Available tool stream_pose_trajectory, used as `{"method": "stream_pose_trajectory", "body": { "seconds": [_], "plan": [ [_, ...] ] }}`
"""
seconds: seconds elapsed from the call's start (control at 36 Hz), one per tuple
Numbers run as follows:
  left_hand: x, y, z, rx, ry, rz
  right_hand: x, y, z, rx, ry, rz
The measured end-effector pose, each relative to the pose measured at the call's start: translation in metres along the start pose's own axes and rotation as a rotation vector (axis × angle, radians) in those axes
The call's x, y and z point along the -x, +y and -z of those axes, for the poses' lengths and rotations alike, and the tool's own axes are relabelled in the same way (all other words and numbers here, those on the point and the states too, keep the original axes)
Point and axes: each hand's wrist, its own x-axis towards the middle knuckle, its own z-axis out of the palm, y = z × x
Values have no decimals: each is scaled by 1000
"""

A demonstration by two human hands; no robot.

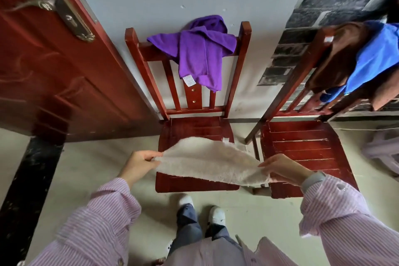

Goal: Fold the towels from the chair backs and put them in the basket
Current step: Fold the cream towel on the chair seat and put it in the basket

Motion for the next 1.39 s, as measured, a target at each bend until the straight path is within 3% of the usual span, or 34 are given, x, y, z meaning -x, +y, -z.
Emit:
{"method": "stream_pose_trajectory", "body": {
  "seconds": [0.31,0.58,0.81,0.94,1.25,1.39],
  "plan": [
    [-30,14,-10,-340,255,-97,-23,-49,-4,554,499,267],
    [-68,79,50,-304,686,-373,-13,-137,8,482,761,558],
    [-57,40,39,-319,847,-641,-18,-111,-19,443,967,842],
    [-70,-32,4,-408,782,-627,-60,-46,-56,469,866,786],
    [-135,-196,-103,-552,344,-394,-190,98,-134,623,401,318],
    [-132,-244,-142,-556,146,-233,-207,157,-155,739,256,212]
  ]
}}
